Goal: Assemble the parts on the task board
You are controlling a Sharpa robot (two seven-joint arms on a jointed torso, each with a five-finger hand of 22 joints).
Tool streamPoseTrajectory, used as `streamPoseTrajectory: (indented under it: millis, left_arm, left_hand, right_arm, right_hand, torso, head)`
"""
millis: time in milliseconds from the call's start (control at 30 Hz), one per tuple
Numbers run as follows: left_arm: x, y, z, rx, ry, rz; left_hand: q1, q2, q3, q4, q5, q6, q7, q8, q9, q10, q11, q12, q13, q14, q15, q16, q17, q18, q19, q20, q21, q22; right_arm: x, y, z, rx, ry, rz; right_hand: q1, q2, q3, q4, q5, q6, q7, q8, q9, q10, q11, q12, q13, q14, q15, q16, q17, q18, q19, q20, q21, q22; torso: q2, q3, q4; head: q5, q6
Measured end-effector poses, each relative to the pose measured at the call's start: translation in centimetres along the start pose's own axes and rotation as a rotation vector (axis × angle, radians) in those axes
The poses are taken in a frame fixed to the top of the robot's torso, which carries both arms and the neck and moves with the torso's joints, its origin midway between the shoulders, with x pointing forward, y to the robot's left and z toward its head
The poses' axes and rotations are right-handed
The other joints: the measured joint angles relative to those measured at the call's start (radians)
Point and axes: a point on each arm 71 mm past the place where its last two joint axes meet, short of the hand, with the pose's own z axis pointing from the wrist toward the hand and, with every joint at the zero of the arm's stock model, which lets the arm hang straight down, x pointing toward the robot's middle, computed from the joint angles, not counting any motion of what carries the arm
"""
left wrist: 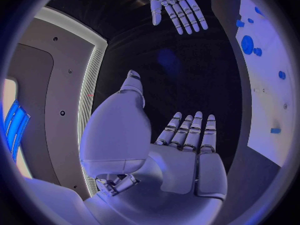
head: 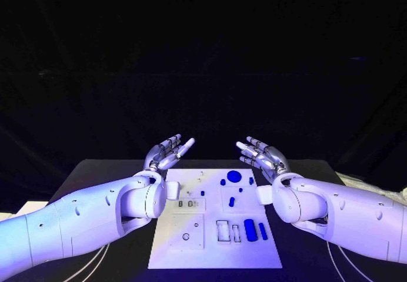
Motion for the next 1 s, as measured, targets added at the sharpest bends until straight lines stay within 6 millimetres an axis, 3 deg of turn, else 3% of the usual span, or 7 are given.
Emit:
streamPoseTrajectory:
  millis: [67,200,400,467,600,733,1000]
  left_arm:
    - [0.1,0.0,0.1,-0.004,0.015,-0.013]
    - [0.2,0.1,0.1,-0.009,0.03,-0.028]
    - [0.3,0.1,0.1,-0.014,0.042,-0.04]
    - [0.1,0.0,-0.1,-0.016,0.044,-0.044]
    - [-1.7,-0.5,-0.4,-0.007,0.018,-0.046]
    - [-1.7,-0.7,-0.7,-0.008,0.03,-0.055]
    - [-1.8,-1.7,-1.5,0.0,0.069,-0.071]
  left_hand:
    - [0.012,0.0,0.002,0.002,0.0,0.003,-0.001,0.0,0.0,0.006,-0.001,0.0,0.001,0.017,0.002,0.003,0.002,0.015,0.012,0.008,0.001,0.002]
    - [0.033,0.015,0.01,0.01,0.0,0.029,0.003,0.005,0.003,0.034,0.004,0.006,0.003,0.089,0.009,0.02,0.011,0.016,0.079,0.019,0.02,0.011]
    - [0.075,0.049,0.042,0.007,0.0,0.128,0.008,0.021,0.011,0.161,0.019,0.02,0.012,0.294,0.017,0.077,0.033,0.015,0.315,0.027,0.091,0.044]
    - [0.091,0.065,0.05,0.004,0.0,0.177,0.013,0.025,0.014,0.229,0.022,0.029,0.017,0.365,0.014,0.096,0.04,0.031,0.396,0.025,0.117,0.054]
    - [0.123,0.089,0.064,-0.004,0.0,0.292,0.029,0.045,0.023,0.38,0.023,0.053,0.026,0.481,0.002,0.127,0.055,0.031,0.526,0.014,0.16,0.07]
    - [0.148,0.114,0.074,-0.02,0.0,0.405,0.046,0.062,0.029,0.514,0.01,0.085,0.034,0.58,-0.017,0.148,0.074,0.031,0.633,-0.004,0.195,0.083]
    - [0.187,0.154,0.088,-0.059,0.027,0.536,0.046,0.08,0.033,0.673,-0.018,0.116,0.04,0.706,-0.052,0.169,0.116,0.031,0.763,-0.039,0.241,0.104]
  right_arm:
    - [0.1,0.1,0.2,0.005,0.051,0.008]
    - [0.4,0.1,0.6,0.016,0.141,0.021]
    - [0.8,0.1,0.7,0.032,0.236,0.034]
    - [0.6,0.4,0.8,0.02,0.252,0.001]
    - [-2.7,2.7,1.9,-0.082,0.206,-0.213]
    - [-2.6,2.9,1.9,-0.125,0.227,-0.358]
    - [-3.1,4.3,2.3,-0.184,0.24,-0.579]
  right_hand:
    - [0.026,0.002,0.004,-0.016,-0.009,0.045,0.002,0.01,0.004,0.058,0.003,0.008,0.005,0.074,0.001,0.012,0.006,0.002,0.053,0.003,0.013,0.007]
    - [0.071,0.005,0.016,-0.044,-0.028,0.17,0.011,0.027,0.015,0.221,-0.001,0.03,0.014,0.257,-0.009,0.039,0.016,0.039,0.173,0.006,0.048,0.02]
    - [0.121,0.015,0.036,-0.079,-0.054,0.382,0.035,0.047,0.028,0.427,-0.021,0.048,0.021,0.462,-0.035,0.058,0.022,0.064,0.31,0.004,0.093,0.031]
    - [0.135,0.017,0.04,-0.092,-0.057,0.445,0.045,0.054,0.03,0.478,-0.028,0.052,0.023,0.513,-0.043,0.066,0.024,0.079,0.345,0.001,0.105,0.033]
    - [0.152,0.02,0.052,-0.118,-0.065,0.539,0.062,0.054,0.032,0.558,-0.043,0.058,0.024,0.599,-0.062,0.074,0.026,0.079,0.411,-0.011,0.13,0.037]
    - [0.165,0.022,0.067,-0.148,-0.068,0.605,0.077,0.054,0.033,0.625,-0.059,0.058,0.025,0.68,-0.085,0.085,0.032,0.079,0.49,-0.033,0.167,0.046]
    - [0.183,0.013,0.093,-0.175,-0.06,0.679,0.061,0.054,0.033,0.71,-0.085,0.057,0.025,0.805,-0.125,0.107,0.047,0.079,0.602,-0.082,0.241,0.071]
  torso:
    - [0.0,0.0,0.0001]
    - [0.0,0.0,0.0001]
    - [0.0,-0.0002,0.0002]
    - [0.001,-0.0001,0.0004]
    - [0.023,0.0028,0.0031]
    - [0.037,0.0054,0.0057]
    - [0.068,0.0048,0.0126]
  head:
    - [0.0,0.0]
    - [0.0,0.0]
    - [0.0,0.0]
    - [0.0,0.0]
    - [-0.011,-0.001]
    - [-0.018,-0.002]
    - [-0.031,0.008]
